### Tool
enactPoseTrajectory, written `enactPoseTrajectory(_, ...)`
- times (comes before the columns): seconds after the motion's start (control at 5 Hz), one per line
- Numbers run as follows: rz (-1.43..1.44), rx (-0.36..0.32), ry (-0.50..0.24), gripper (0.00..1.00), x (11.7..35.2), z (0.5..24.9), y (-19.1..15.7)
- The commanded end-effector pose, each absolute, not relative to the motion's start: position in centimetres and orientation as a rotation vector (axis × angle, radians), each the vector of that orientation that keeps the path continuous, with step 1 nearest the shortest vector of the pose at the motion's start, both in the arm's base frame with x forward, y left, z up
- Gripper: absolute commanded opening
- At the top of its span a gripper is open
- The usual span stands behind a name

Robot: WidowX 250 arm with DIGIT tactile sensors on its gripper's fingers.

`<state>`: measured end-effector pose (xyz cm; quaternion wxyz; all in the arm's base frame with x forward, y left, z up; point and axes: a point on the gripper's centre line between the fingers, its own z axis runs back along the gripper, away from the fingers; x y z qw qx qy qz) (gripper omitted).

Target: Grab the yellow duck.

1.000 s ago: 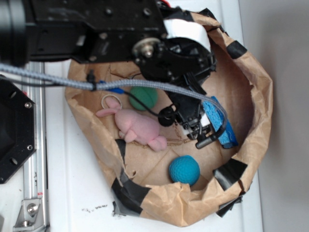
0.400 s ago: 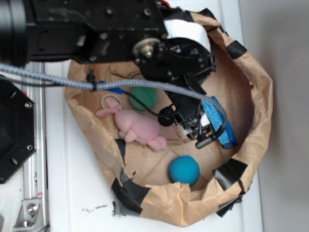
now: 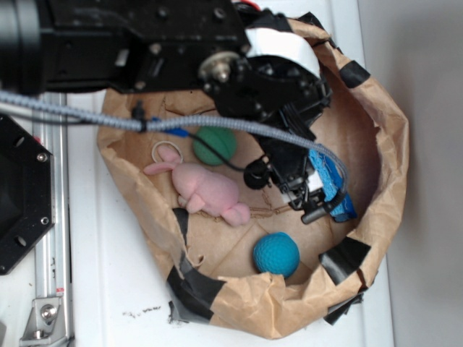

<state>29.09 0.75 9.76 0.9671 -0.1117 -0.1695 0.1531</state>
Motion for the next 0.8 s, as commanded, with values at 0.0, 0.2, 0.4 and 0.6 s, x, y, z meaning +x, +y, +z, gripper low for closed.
enactPoseTrajectory(0.0,0.302,-0.207,-0.291,1.0,29.44,8.69,2.95)
enactPoseTrajectory(0.2,0.274,-0.182,-0.276,1.0,28.94,8.35,2.87)
enactPoseTrajectory(0.4,0.272,-0.158,-0.281,1.0,29.21,7.78,3.55)
enactPoseTrajectory(0.6,0.272,-0.164,-0.283,1.0,29.54,7.9,3.64)
